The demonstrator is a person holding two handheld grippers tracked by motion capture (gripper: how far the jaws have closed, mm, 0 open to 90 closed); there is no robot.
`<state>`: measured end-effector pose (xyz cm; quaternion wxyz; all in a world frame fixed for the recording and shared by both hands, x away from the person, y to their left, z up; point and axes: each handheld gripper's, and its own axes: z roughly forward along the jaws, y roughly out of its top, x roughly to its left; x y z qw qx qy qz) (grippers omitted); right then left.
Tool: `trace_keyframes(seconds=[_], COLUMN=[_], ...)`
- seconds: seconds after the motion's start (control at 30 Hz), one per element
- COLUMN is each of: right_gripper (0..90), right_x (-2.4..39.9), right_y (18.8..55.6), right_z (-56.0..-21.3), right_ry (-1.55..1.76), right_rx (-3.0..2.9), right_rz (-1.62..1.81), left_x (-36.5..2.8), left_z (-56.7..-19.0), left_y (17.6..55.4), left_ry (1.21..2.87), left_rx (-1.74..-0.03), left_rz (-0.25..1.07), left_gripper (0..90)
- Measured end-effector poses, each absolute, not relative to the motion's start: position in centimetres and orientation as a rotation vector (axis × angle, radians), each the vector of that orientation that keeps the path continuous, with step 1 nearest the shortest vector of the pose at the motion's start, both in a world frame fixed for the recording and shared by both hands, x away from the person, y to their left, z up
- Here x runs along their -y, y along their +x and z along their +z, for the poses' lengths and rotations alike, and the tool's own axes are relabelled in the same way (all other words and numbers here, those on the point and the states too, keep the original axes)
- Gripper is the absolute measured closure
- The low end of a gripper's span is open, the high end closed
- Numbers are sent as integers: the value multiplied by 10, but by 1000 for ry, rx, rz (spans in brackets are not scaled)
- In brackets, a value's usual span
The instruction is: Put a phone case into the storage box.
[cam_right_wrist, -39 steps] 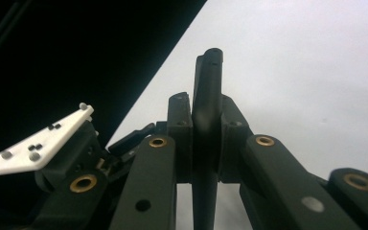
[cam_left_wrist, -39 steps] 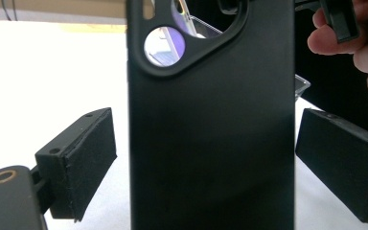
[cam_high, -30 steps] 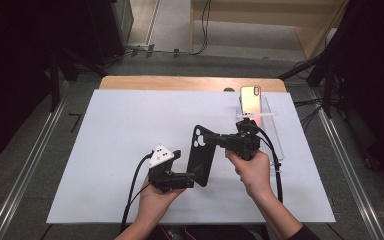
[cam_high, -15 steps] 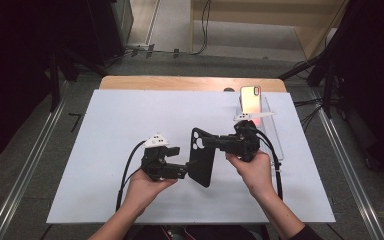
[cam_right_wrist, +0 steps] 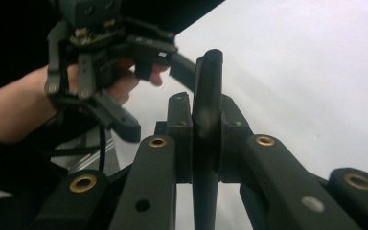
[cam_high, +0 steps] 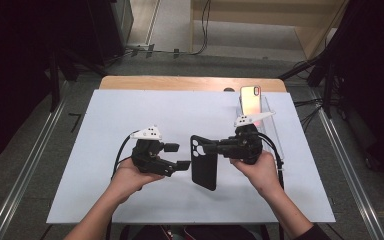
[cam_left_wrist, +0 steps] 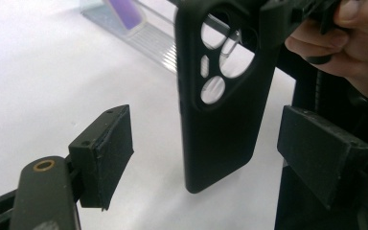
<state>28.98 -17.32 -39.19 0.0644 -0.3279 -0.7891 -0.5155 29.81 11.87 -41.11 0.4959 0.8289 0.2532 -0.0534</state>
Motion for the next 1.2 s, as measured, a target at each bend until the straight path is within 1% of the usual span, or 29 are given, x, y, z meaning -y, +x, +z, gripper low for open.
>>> trace_keyframes(seconds=[0.17, 0.3, 0.53, 0.63, 0.67, 0.7, 0.77, 0.83, 0.93, 1.1, 1.2], right_gripper=[776, 776, 776, 776, 776, 776, 775, 776, 776, 776, 774], right_x=[175, 177, 173, 169, 168, 166, 165, 165, 164, 163, 164], right_y=[287, 286, 284, 283, 283, 282, 282, 282, 282, 282, 284], right_z=[-392, -391, -393, -394, -394, -394, -395, -396, -397, -398, -400], right_ry=[-884, -830, -707, -661, -648, -640, -620, -607, -596, -576, -576], right_rx=[2406, 2408, 2429, 2439, 2444, 2447, 2453, 2448, 2440, 2435, 2423], right_rz=[-1548, -1549, -1530, -1521, -1512, -1510, -1500, -1502, -1503, -1486, -1486], left_x=[-120, -119, -116, -115, -115, -115, -115, -115, -114, -114, -114], left_z=[-407, -405, -403, -401, -401, -401, -400, -400, -401, -401, -401], left_y=[301, 304, 307, 307, 308, 308, 308, 309, 309, 308, 308], left_ry=[2019, 2039, 2051, 2061, 2055, 2053, 2047, 2046, 2077, 2063, 2066], left_rx=[-534, -492, -417, -396, -390, -380, -376, -366, -352, -317, -300], left_rz=[-110, -162, -200, -194, -210, -215, -226, -242, -277, -305, -320], left_gripper=[222, 222, 232, 259, 265, 298, 327, 375, 504, 656, 706])
